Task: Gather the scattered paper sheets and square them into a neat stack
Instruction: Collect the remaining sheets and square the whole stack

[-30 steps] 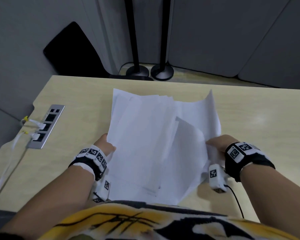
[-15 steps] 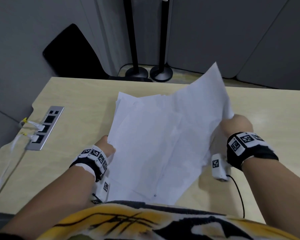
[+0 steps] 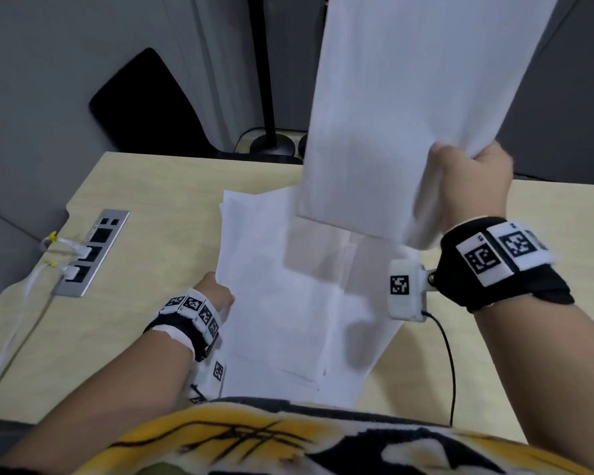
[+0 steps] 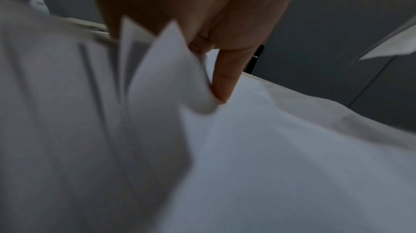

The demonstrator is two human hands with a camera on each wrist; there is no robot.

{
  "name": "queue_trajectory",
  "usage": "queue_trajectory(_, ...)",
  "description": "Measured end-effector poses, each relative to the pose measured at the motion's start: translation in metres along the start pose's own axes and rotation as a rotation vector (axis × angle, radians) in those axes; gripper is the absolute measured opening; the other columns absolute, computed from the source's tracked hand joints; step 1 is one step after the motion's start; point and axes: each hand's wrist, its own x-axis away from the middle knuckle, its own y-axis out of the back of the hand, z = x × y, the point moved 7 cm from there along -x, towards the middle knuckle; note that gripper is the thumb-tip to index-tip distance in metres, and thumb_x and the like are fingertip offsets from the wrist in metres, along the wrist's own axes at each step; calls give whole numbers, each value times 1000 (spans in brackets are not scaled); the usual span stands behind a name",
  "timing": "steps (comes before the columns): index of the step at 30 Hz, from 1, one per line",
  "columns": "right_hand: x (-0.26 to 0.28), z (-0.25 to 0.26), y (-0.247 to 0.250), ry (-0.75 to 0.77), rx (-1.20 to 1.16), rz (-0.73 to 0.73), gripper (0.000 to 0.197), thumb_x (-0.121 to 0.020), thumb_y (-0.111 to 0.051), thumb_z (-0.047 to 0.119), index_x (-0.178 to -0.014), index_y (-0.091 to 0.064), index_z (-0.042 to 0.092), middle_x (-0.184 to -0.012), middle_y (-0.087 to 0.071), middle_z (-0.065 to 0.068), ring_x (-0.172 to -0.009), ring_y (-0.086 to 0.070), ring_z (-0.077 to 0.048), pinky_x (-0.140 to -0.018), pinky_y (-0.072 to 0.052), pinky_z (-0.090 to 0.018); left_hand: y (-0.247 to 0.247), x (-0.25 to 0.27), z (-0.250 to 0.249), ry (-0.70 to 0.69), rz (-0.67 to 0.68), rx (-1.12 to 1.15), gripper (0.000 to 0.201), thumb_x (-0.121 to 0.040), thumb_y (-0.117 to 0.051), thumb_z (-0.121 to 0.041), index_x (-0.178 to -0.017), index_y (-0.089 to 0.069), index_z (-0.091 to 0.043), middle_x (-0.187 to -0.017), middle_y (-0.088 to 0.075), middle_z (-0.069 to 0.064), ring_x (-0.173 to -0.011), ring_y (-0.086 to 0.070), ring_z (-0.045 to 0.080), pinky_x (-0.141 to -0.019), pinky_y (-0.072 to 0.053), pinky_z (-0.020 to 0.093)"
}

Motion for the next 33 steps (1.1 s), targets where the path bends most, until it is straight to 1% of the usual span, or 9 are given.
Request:
queue_trajectory(4, 34, -58, -27, -319, 139, 167, 16, -79, -54, 6, -90, -64, 13, -66, -58, 6, -57, -55, -15, -40, -39, -10, -5, 4, 0, 3, 72, 24, 51, -93, -54, -7, -140, -36, 0, -134, -51, 17, -123, -50, 35, -89, -38, 30)
queue_trajectory(9, 79, -152, -41, -543, 565, 533, 27, -83, -60, 18, -109, -62, 9, -97, -68, -12, -86, -65, -31, -71, -54, -32, -4, 7, 4, 23, 94, 214, 41, -103, -37, -18, -137, -42, 4, -145, -42, 20, -131, -42, 35, -111, -32, 38)
queue_trajectory(13, 85, -193, -29, -534, 914, 708, 36, -88, -60, 14, -121, -53, 4, -117, -61, -15, -104, -58, -34, -76, -41, -31, -6, 6, 7, 50, 135, 342, 56, -102, -38, -37, -144, -35, -1, -151, -36, 16, -138, -37, 32, -115, -28, 41)
queue_trajectory(19, 98, -202, -50, -475, 937, 863, 54, -78, -69, 25, -121, -42, 6, -104, -57, -4, -95, -58, -29, -76, -49, -34, -17, 8, 4, 27, 202, 360, 100, -74, -58, -73, -148, -28, -13, -152, -37, 4, -138, -38, 28, -114, -30, 42)
queue_trajectory(22, 120, -197, -79, -386, 893, 1055, 62, -84, -65, 47, -127, -46, 7, -120, -59, -6, -106, -58, -25, -87, -47, -35, -22, 12, -3, -65, 205, 343, 85, -67, -82, -41, -137, -44, -12, -136, -55, 4, -123, -53, 25, -109, -39, 41)
queue_trajectory(25, 115, -199, -80, -426, 897, 964, 58, -85, -57, 56, -116, -54, 8, -110, -61, -10, -103, -60, -27, -76, -40, -31, -21, 13, -6, -93, 170, 312, 59, -82, -71, -7, -135, -45, -10, -128, -59, 8, -118, -55, 26, -103, -42, 36)
queue_trajectory(27, 93, -205, -60, -529, 915, 717, 59, -76, -60, 56, -112, -54, 9, -108, -58, -14, -106, -60, -33, -74, -43, -33, -16, 12, -6, -106, 154, 328, 57, -85, -68, -5, -136, -43, -11, -127, -59, 7, -117, -56, 26, -103, -42, 36)
queue_trajectory(30, 70, -206, -6, -694, 1075, 354, 78, -71, -67, 48, -129, -36, 6, -127, -40, -17, -114, -49, -39, -92, -43, -43, -13, 7, -1, -109, 142, 448, 56, -85, -66, -4, -135, -45, -14, -126, -61, 7, -115, -58, 28, -105, -43, 45)
queue_trajectory(33, 63, -207, 22, -751, 1138, 282, 79, -69, -72, 43, -126, -33, 5, -126, -36, -16, -115, -46, -38, -93, -41, -42, -12, 5, 0, -121, 139, 566, 52, -85, -65, 0, -132, -49, -16, -123, -64, 9, -111, -61, 30, -103, -44, 50)
